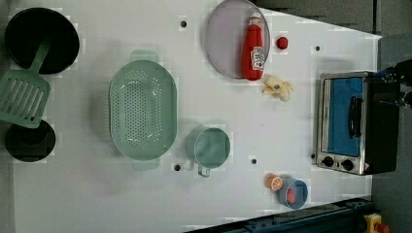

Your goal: Pick ketchup from plate and place it on table.

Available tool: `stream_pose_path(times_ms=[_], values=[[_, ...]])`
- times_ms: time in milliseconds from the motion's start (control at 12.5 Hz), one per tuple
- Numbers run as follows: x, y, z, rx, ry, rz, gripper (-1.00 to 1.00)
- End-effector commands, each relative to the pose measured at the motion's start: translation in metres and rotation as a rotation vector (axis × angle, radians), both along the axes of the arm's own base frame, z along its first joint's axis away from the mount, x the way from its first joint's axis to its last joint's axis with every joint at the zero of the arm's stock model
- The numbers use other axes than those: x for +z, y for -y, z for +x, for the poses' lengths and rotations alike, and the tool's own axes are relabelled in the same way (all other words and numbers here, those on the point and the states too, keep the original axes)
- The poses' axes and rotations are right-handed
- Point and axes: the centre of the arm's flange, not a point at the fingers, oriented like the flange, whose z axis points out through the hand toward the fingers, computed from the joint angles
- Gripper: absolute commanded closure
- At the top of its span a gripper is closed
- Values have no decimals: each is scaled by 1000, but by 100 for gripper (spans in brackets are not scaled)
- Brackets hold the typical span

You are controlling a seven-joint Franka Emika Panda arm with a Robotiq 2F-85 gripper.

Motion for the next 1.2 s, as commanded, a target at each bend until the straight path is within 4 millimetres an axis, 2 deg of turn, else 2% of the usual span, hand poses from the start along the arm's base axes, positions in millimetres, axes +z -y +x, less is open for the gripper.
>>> stream_pose_path(times_ms=[80, 240, 480, 720, 960, 1200], values=[[75, 20, -61, -77, -26, 4, -54], [71, 18, -58, -71, -31, 5, -98], [49, 9, -45, -34, -64, 7, -100], [16, -5, -21, 38, -86, 14, -100], [-25, -17, 8, 122, -83, 27, -100], [-74, -22, 34, 225, -90, 45, -100]])
